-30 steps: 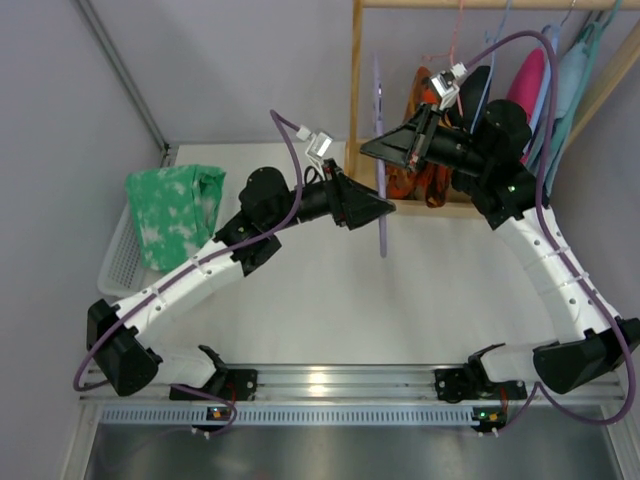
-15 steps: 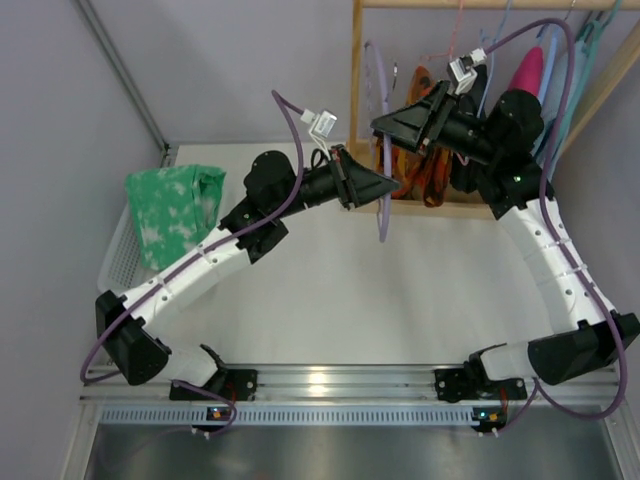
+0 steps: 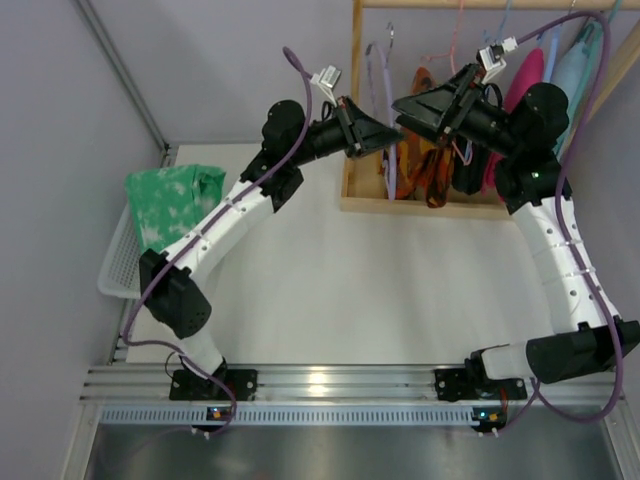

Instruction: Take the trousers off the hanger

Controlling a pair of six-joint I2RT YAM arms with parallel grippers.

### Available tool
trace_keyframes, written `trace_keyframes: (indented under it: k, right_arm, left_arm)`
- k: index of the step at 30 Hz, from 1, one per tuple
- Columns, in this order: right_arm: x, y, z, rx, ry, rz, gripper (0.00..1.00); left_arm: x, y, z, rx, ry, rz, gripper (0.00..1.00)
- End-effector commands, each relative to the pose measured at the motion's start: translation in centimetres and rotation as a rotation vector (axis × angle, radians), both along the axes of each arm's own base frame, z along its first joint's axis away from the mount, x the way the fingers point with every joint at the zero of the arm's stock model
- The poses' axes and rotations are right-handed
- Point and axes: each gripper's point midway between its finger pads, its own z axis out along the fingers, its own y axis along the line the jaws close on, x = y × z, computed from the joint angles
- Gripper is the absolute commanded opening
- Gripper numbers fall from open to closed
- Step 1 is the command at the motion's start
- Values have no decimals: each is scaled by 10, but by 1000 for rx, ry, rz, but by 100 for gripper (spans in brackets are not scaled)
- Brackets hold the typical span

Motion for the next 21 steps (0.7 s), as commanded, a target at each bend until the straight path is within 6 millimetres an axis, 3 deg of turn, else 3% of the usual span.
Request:
trace_keyframes:
  k: [1,2,3,5,8,14,21]
  right_arm:
    - [-39,-9,51,17,-225,13,99]
    - [-41,-11,52,14,-238,10,99]
    - [-44,-12,54,13,-247,9,99]
    - [-52,-14,56,11,-272,7,99]
    - [-59,-17,55,0,-293,1,99]
    - [-78,-22,64,7,-342,6,100]
    - [-79,-28,68,-3,-352,-18,100]
  left_arm:
    - [-4,5,60,-126,-118,-63,0]
    - [2,5,63,-133,-117,-56,0]
    - [4,9,78,-159,-148,-45,0]
    - [17,8,80,-177,-157,-29,0]
    - [18,10,97,-216,-192,-33,0]
    - [27,8,102,-233,-203,-3,0]
    - [61,7,80,-206,-134,53,0]
